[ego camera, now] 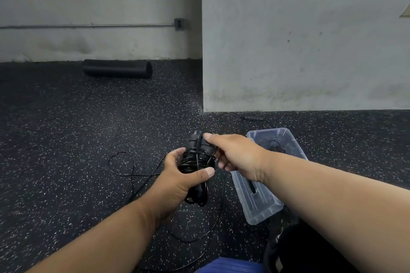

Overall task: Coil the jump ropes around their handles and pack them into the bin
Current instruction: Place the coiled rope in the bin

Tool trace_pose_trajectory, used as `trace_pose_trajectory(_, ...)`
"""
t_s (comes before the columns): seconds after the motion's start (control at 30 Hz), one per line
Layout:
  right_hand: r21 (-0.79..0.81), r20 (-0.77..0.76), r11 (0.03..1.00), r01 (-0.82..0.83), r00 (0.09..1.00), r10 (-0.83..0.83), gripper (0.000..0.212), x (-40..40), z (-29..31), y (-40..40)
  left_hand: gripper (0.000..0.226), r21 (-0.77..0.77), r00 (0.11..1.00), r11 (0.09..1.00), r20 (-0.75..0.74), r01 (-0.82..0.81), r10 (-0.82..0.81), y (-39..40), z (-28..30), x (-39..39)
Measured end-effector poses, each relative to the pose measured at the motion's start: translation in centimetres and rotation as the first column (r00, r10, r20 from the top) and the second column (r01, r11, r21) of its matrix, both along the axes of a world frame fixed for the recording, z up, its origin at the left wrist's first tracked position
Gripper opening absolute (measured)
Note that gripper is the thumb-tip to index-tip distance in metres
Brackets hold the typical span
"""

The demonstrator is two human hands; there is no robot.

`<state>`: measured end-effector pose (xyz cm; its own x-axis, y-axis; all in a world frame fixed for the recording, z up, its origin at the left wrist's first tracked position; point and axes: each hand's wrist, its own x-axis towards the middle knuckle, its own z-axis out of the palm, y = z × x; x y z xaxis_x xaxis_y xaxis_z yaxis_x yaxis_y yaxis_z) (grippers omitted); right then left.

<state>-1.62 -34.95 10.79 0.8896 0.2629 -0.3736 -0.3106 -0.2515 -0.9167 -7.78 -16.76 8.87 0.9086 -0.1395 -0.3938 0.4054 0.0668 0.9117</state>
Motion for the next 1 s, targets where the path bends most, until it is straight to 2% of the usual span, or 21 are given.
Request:
trace_pose_trajectory(0.1, -0.06, 0.059, 0.998, -0.014, 0.998, 0.018, 0.038, 0.6, 0.2, -1.1, 0.129, 0.029, 0.999, 0.999, 0.037, 0.033, -0.034, -0.1, -0.3, 0.3)
trace_pose_trajectory(0.2, -0.191, 0.162, 0.979, 0.074, 0.986, -0.043, 0.043, 2.1, 0.9, -3.3, 0.127, 0.104, 0.996, 0.993, 0.059, 0.059, -0.066, 0.2, -0.7, 0.8)
trace_pose_trajectory(0.27, -0.264, 0.192, 0.951, 0.163, 0.975, -0.113, 0.043, 3.7, 0.8, -5.6, 0.118, 0.186, 0.995, 0.98, 0.051, 0.077, -0.087, 0.6, -0.9, 1.1)
trace_pose_trajectory(0.33, -0.307, 0.181, 0.92, 0.243, 0.964, -0.194, 0.044, 5.3, 0.2, -8.2, 0.1, 0.248, 0.994, 0.963, 0.022, 0.103, -0.112, 0.8, -1.2, 1.3)
trace_pose_trajectory(0.43, -0.336, 0.129, 0.877, 0.345, 0.939, -0.32, 0.046, 7.0, -2.2, -11.5, 0.066, 0.302, 0.993, 0.946, -0.018, 0.12, -0.12, 1.0, -2.2, 1.9)
trace_pose_trajectory(0.5, -0.374, 0.097, 0.842, 0.39, 0.919, -0.383, 0.037, 7.6, -4.2, -13.6, 0.057, 0.345, 0.991, 0.929, -0.031, 0.131, -0.129, 1.0, -2.8, 2.3)
trace_pose_trajectory(0.6, -0.461, 0.036, 0.771, 0.439, 0.878, -0.478, 0.029, 7.9, -7.7, -17.3, 0.049, 0.394, 0.99, 0.909, -0.032, 0.135, -0.134, 0.7, -3.1, 2.8)
trace_pose_trajectory(0.7, -0.546, -0.104, 0.718, 0.433, 0.815, -0.571, 0.027, 7.8, -11.9, -21.4, 0.042, 0.441, 0.988, 0.886, -0.032, 0.147, -0.149, 0.0, -3.2, 3.3)
trace_pose_trajectory(0.83, -0.644, -0.247, 0.696, 0.318, 0.774, -0.583, 0.022, 7.9, -15.9, -24.3, 0.038, 0.466, 0.985, 0.869, -0.038, 0.164, -0.166, -0.8, -3.7, 4.1)
trace_pose_trajectory(1.0, -0.641, -0.346, 0.715, 0.277, 0.727, -0.592, 0.025, 9.0, -20.3, -26.1, 0.038, 0.506, 0.98, 0.841, -0.063, 0.194, -0.189, -1.2, -4.7, 5.0)
